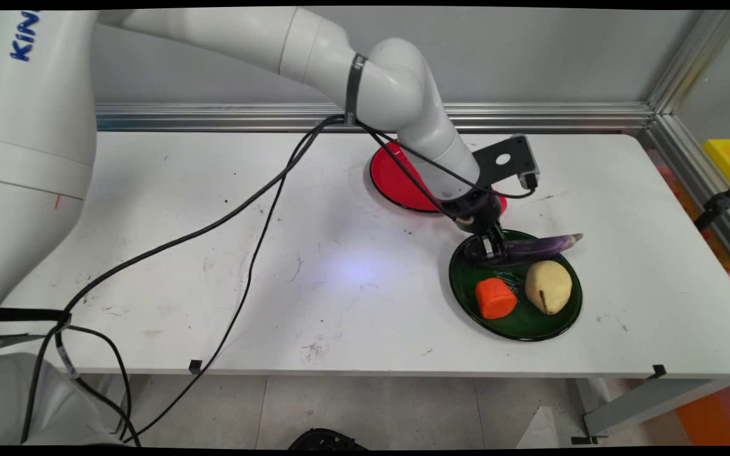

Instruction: Place the picked object on the table

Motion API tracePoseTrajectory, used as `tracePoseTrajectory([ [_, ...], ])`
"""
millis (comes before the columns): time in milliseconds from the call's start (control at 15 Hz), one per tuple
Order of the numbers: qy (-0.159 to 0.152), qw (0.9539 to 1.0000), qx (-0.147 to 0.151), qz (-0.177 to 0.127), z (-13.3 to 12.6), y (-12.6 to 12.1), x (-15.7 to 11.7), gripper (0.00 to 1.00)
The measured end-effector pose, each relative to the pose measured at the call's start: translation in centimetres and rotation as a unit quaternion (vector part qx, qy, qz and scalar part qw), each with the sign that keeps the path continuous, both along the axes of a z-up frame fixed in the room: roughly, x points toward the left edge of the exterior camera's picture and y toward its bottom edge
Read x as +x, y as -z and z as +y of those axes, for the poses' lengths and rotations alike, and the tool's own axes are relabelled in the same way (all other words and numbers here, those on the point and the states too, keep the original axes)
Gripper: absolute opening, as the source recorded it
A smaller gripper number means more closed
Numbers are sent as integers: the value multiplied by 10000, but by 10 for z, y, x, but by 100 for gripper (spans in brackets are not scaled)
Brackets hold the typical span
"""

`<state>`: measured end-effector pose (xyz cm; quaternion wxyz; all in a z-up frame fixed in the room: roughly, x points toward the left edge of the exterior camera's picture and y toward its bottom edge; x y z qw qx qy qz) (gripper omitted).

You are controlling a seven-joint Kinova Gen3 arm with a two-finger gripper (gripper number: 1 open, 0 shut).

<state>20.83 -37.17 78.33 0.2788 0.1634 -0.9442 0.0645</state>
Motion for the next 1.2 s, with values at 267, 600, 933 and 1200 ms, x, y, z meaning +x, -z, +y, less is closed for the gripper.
tracePoseTrajectory([
  [267,62,9998,-157,99,5,-27,9,0],
  [600,50,9993,-309,198,14,-66,27,0],
  [933,8,9992,-378,163,29,-98,64,0],
  [1200,-7,9992,-388,70,40,-115,104,0],
])
